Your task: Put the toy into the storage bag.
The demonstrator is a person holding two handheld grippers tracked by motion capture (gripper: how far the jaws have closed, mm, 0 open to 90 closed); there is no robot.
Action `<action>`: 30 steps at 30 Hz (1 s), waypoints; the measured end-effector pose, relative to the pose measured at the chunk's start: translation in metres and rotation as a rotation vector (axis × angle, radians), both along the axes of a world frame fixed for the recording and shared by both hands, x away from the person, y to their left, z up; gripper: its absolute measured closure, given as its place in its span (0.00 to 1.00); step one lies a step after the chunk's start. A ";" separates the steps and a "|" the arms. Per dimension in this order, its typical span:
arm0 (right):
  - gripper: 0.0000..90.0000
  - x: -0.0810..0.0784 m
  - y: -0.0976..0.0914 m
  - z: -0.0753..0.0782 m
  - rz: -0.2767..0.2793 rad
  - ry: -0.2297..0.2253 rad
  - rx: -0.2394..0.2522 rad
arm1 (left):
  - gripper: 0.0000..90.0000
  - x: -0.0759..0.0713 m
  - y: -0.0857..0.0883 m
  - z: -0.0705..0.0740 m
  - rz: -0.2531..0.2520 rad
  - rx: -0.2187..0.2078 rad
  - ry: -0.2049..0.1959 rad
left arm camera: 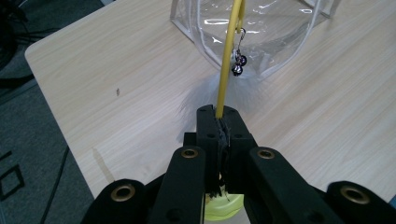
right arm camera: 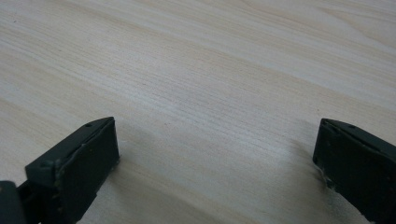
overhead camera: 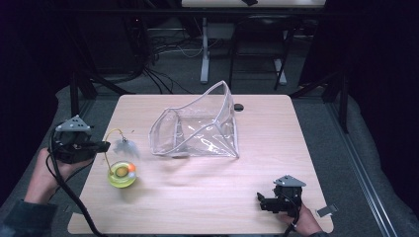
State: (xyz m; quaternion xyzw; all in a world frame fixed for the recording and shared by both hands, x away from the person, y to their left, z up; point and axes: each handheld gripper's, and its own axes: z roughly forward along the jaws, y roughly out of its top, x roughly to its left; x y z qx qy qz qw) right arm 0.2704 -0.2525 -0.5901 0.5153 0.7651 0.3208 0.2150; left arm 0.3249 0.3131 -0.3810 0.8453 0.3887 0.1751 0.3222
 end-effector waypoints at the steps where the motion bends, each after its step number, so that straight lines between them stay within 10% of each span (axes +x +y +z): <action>1: 0.00 0.000 0.000 0.000 0.000 0.000 0.000 | 0.98 0.002 0.001 0.000 0.009 0.002 0.004; 30: 0.00 0.000 0.000 0.000 0.000 0.001 -0.002 | 0.98 0.030 0.006 0.018 0.064 0.077 0.010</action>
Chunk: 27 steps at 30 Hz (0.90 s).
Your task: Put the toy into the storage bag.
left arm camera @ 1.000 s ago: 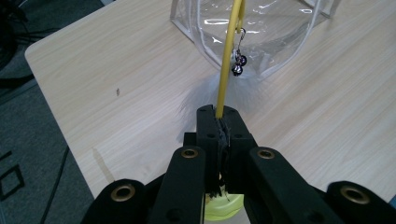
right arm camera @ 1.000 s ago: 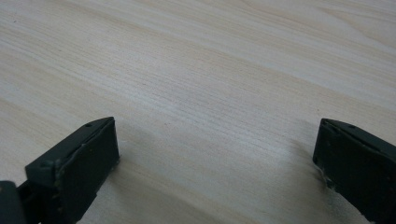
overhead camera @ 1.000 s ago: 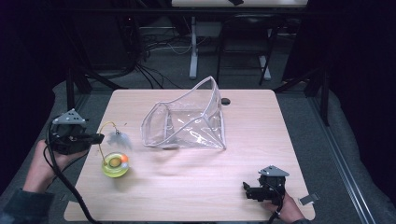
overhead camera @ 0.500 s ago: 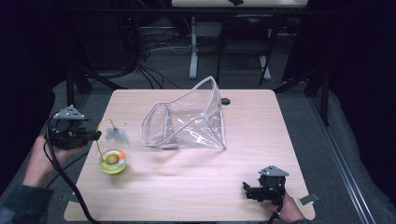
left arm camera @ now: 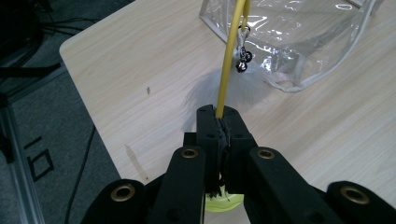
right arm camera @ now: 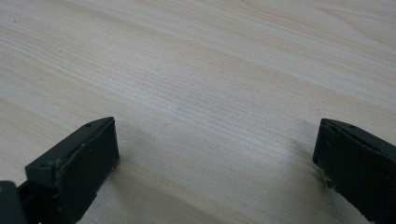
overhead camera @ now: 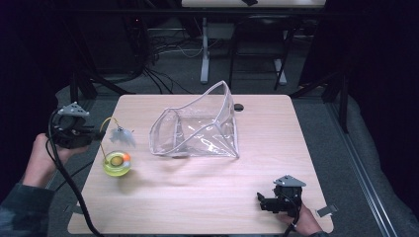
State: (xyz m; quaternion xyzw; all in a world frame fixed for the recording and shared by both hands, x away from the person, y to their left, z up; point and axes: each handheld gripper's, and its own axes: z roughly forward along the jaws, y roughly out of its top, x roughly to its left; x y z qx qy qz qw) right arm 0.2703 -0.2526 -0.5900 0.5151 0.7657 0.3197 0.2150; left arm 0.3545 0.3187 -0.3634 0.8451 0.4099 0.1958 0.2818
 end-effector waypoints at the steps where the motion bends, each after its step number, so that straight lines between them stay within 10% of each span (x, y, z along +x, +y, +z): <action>1: 0.00 0.000 0.000 0.000 0.000 0.000 0.000 | 0.98 0.002 0.001 0.001 -0.001 0.004 0.001; 27: 0.00 0.000 0.000 0.000 0.002 0.003 -0.005 | 0.98 0.042 0.001 0.021 0.033 0.073 0.056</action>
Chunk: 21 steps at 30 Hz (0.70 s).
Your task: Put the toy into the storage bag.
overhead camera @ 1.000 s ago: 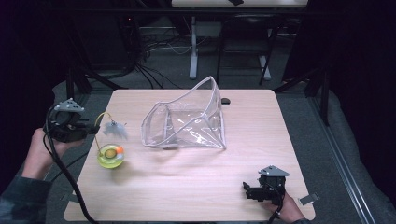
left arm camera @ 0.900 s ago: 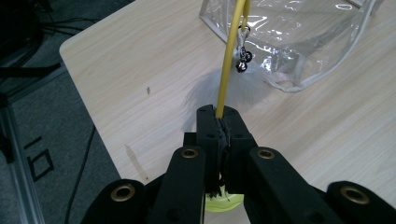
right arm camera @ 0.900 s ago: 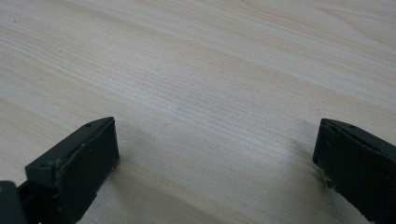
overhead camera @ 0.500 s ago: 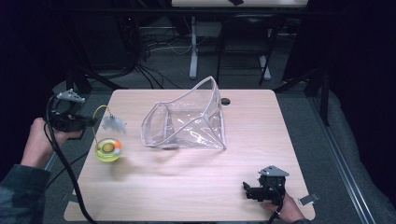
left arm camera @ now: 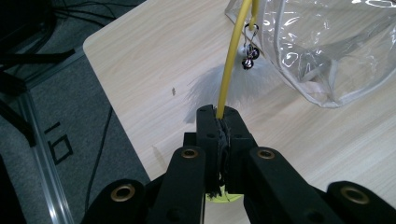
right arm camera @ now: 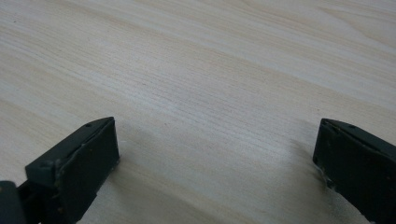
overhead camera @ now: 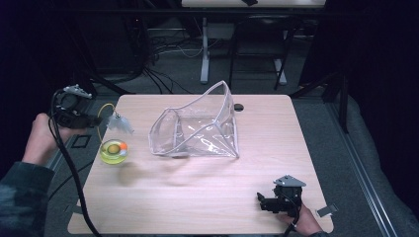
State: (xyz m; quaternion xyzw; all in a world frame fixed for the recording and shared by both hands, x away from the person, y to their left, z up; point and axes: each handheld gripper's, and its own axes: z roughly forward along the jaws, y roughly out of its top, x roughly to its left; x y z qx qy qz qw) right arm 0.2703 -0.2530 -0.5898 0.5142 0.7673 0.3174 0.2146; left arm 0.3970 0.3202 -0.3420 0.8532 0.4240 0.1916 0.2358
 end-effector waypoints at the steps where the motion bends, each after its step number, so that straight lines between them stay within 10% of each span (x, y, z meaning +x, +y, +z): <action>1: 0.00 0.000 0.000 0.000 0.001 -0.003 0.000 | 0.98 0.003 -0.001 0.002 0.002 0.009 0.006; 21: 0.00 0.000 0.000 0.000 0.000 -0.003 0.000 | 0.98 0.033 -0.009 0.023 0.024 0.059 0.034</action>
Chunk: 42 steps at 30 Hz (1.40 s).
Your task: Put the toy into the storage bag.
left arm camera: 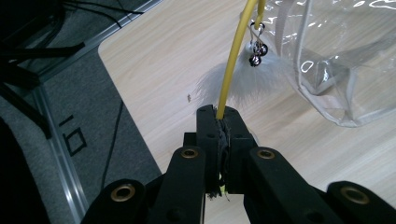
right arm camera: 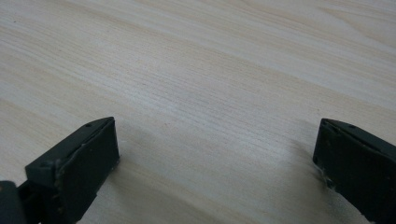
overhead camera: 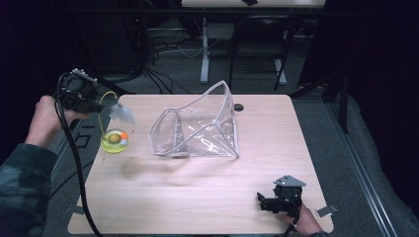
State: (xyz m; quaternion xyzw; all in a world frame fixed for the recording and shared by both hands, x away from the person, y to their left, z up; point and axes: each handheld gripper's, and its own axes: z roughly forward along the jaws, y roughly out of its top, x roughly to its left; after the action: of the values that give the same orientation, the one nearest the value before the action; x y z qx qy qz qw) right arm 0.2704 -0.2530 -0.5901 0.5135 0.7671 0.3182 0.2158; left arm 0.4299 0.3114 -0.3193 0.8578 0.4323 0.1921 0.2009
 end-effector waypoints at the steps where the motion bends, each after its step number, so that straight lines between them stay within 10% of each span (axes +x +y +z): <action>1: 0.00 0.000 0.000 0.000 -0.001 -0.001 -0.001 | 0.98 0.001 0.000 0.001 0.003 0.005 0.003; 42: 0.00 0.000 0.000 0.000 -0.001 0.000 0.000 | 0.98 0.047 -0.020 0.047 0.055 0.044 0.012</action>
State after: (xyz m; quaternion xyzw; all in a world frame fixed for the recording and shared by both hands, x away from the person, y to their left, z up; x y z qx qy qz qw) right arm 0.2703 -0.2530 -0.5901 0.5142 0.7667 0.3182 0.2159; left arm 0.4768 0.2913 -0.2725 0.8510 0.4525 0.2019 0.1743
